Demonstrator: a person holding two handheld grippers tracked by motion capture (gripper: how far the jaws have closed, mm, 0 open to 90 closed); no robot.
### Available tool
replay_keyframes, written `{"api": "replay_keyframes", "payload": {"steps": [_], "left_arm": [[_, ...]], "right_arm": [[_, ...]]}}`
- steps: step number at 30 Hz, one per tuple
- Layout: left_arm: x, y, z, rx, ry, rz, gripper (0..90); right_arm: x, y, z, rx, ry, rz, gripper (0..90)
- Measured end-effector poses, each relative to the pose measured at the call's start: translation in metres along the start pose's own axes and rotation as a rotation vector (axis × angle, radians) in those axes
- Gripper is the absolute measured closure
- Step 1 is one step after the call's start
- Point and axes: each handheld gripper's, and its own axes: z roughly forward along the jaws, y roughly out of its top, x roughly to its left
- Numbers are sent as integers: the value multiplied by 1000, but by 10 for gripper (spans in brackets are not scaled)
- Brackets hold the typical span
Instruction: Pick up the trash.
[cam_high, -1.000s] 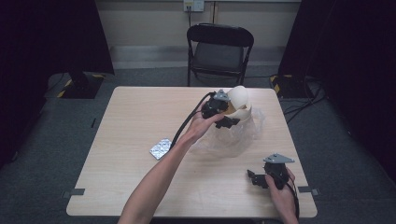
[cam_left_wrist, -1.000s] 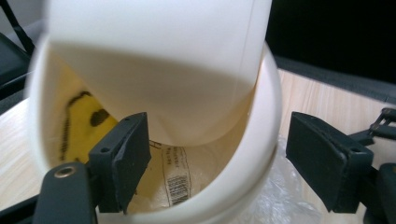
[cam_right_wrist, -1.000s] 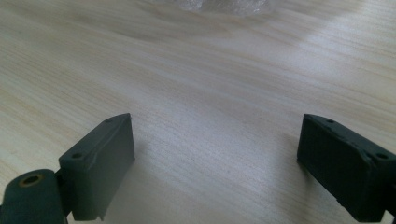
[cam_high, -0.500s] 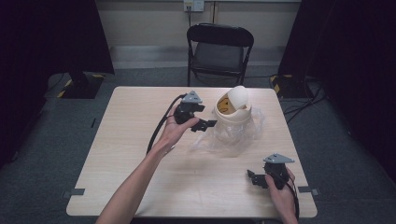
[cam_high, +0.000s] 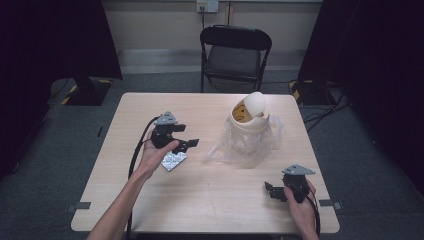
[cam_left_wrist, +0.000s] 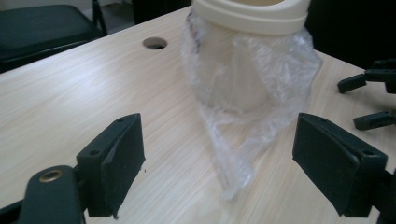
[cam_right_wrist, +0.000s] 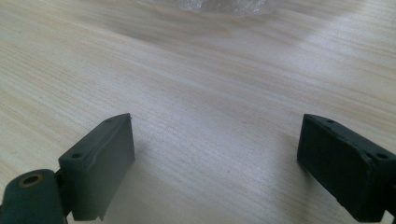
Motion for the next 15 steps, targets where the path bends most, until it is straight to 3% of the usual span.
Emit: {"api": "replay_keyframes", "payload": {"steps": [8,9,13,15], "left_arm": [[7,-37,-23,42,57,-17,163],[9,-49,-26,50,61,-42,164],[12,-65,-29,68,81,-48,164],[14,-79,-29,92,82,-77,165]], "right_arm": [[0,0,0,0,0,0,102],[0,0,0,-1,0,-2,102],[0,0,0,-1,0,-1,102],[0,0,0,-1,1,-2,102]]}}
